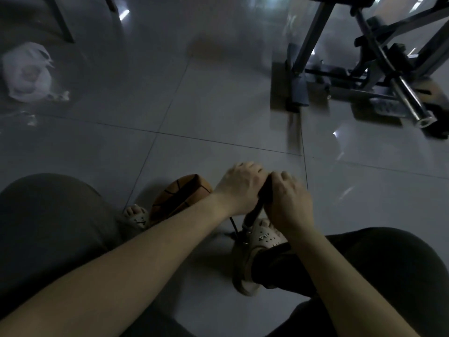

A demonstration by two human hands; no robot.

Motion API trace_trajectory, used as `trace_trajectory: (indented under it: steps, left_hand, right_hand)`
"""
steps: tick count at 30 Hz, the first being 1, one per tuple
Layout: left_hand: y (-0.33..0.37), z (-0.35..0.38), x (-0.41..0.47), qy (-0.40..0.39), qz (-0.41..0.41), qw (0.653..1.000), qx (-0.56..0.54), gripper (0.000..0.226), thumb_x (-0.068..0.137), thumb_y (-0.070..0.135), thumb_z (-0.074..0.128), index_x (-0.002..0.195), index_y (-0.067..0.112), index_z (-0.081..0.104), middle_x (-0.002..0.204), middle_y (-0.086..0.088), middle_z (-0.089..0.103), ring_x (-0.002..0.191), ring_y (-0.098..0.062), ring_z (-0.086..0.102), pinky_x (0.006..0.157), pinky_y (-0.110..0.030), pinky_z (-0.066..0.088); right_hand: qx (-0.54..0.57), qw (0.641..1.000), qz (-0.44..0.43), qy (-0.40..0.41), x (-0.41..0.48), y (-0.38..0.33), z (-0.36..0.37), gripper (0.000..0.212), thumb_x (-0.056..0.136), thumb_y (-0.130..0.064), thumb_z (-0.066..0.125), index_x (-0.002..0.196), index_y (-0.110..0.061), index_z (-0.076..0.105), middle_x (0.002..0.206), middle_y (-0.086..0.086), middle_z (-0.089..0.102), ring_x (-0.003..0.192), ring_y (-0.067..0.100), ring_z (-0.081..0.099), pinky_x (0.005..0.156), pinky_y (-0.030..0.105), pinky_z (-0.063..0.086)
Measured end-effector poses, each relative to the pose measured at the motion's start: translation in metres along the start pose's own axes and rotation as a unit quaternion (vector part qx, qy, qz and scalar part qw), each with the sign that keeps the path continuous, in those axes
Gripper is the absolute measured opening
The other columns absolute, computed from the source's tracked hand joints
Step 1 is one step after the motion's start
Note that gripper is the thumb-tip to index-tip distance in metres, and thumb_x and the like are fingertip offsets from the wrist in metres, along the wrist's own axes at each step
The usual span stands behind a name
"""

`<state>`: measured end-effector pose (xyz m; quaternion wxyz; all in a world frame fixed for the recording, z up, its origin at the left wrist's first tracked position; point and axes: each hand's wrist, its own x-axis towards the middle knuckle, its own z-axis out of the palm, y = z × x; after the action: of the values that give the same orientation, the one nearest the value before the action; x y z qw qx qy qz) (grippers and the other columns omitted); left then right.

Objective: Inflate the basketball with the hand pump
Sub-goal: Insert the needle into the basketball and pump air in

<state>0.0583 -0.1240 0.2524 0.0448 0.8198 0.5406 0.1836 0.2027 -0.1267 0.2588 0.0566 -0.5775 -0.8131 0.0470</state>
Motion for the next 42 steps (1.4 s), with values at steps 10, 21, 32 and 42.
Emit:
trace_trajectory:
  steps: [10, 21, 32, 42]
  left_hand:
    - [-0.005, 0.074, -0.039, -0.115, -0.023, 0.99, 0.071, 0.029, 0.094, 0.019, 0.028, 0.109, 0.014, 0.052, 0.105, -0.009, 0.055, 0.092, -0.027, 0.05, 0.082, -0.039, 0.043]
    - [-0.005, 0.077, -0.044, -0.195, -0.039, 0.978, 0.06, 0.023, 0.098, 0.019, 0.044, 0.12, 0.014, 0.047, 0.121, -0.008, 0.051, 0.11, -0.025, 0.046, 0.097, -0.037, 0.037]
    - [-0.005, 0.033, -0.032, 0.043, -0.001, 0.994, 0.104, 0.016, 0.091, 0.022, 0.039, 0.099, 0.017, 0.051, 0.095, -0.004, 0.054, 0.086, -0.023, 0.044, 0.078, -0.036, 0.035]
    - [-0.002, 0.115, -0.073, -0.101, -0.058, 0.985, 0.124, 0.058, 0.084, 0.026, 0.06, 0.131, 0.009, 0.03, 0.122, -0.012, 0.038, 0.106, -0.028, 0.034, 0.097, -0.039, 0.04]
  right_hand:
    - [-0.067, 0.981, -0.026, -0.18, -0.016, -0.005, 0.045, 0.031, 0.095, -0.025, 0.051, 0.124, -0.013, 0.046, 0.122, 0.009, 0.053, 0.11, 0.026, 0.052, 0.09, 0.035, 0.046]
    - [-0.034, 0.959, -0.01, -0.28, -0.012, -0.003, 0.065, 0.043, 0.091, -0.024, 0.061, 0.129, -0.013, 0.045, 0.128, 0.009, 0.049, 0.117, 0.026, 0.049, 0.096, 0.04, 0.048]
    - [-0.074, 0.994, -0.045, 0.059, -0.009, -0.015, 0.028, 0.01, 0.085, -0.021, 0.06, 0.09, -0.014, 0.054, 0.085, 0.007, 0.051, 0.073, 0.023, 0.045, 0.066, 0.036, 0.038]
    - [-0.075, 0.977, 0.015, -0.2, -0.026, -0.007, 0.089, 0.023, 0.098, -0.027, 0.04, 0.119, -0.018, 0.045, 0.116, 0.008, 0.046, 0.104, 0.028, 0.047, 0.089, 0.04, 0.044]
